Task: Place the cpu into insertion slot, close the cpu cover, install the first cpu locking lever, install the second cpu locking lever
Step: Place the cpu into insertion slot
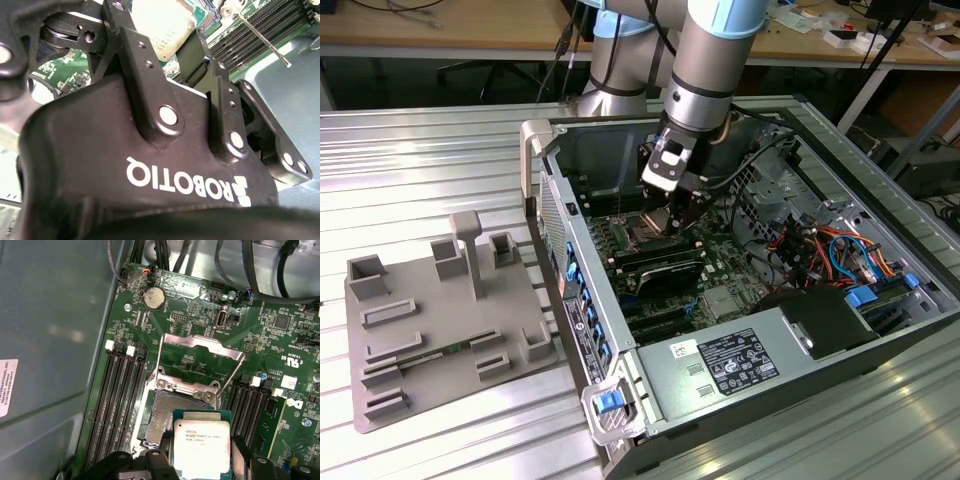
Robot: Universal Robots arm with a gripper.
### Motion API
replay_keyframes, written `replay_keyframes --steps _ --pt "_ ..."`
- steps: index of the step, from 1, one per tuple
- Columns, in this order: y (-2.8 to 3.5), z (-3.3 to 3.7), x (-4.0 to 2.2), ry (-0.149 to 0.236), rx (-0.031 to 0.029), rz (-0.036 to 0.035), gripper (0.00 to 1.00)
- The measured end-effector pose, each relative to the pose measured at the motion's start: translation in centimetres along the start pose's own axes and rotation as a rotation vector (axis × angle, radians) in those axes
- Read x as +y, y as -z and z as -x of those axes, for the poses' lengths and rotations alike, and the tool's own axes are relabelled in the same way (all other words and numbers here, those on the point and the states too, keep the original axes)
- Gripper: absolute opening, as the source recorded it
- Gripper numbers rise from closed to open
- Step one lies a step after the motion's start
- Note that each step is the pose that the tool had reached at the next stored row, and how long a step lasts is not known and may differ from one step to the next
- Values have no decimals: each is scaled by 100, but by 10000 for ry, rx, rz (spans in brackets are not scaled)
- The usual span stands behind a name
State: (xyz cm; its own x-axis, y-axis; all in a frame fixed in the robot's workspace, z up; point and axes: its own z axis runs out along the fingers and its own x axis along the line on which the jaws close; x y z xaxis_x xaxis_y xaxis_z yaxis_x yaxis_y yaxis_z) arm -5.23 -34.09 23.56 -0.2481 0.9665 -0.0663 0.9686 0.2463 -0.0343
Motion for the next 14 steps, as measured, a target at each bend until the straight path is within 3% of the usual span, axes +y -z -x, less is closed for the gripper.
replay_keyframes --steps 14 --pt "-3 0 0 -931 32 -62 55"
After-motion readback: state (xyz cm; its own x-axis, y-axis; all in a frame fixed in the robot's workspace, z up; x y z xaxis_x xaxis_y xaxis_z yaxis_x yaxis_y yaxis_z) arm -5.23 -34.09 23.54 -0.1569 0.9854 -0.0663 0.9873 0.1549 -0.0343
